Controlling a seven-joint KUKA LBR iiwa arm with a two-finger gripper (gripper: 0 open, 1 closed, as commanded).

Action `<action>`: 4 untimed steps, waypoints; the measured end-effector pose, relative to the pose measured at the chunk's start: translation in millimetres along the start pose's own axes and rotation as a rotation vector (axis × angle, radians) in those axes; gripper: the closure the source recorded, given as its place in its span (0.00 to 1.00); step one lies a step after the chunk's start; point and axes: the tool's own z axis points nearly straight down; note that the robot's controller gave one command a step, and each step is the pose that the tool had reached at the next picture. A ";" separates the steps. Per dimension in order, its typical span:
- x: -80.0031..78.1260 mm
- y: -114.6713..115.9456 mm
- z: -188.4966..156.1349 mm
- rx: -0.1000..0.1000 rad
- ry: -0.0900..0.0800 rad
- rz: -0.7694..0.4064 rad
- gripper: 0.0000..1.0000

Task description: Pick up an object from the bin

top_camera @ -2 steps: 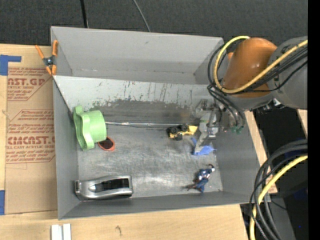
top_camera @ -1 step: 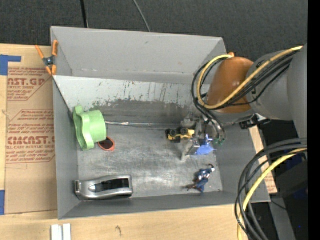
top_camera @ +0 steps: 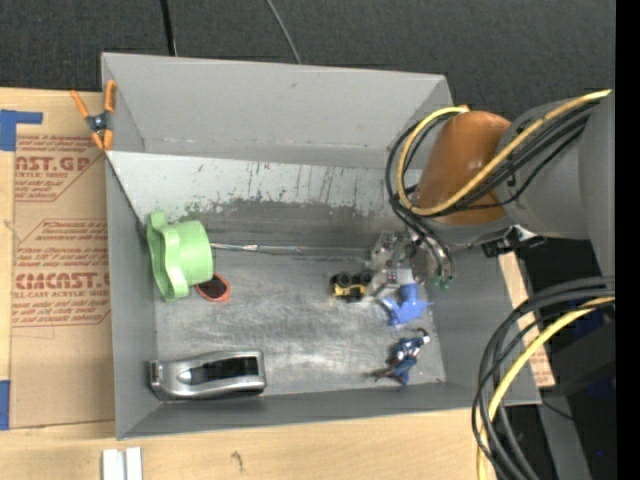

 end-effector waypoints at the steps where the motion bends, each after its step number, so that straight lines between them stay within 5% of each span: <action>1: 0.0 0.0 0.0 0.000 0.000 0.000 1.00; 4: 1.5 0.5 -39.4 -0.001 0.005 0.000 1.00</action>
Offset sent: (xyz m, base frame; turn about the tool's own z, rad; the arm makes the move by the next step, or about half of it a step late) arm 0.0002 0.0001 0.0619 0.0000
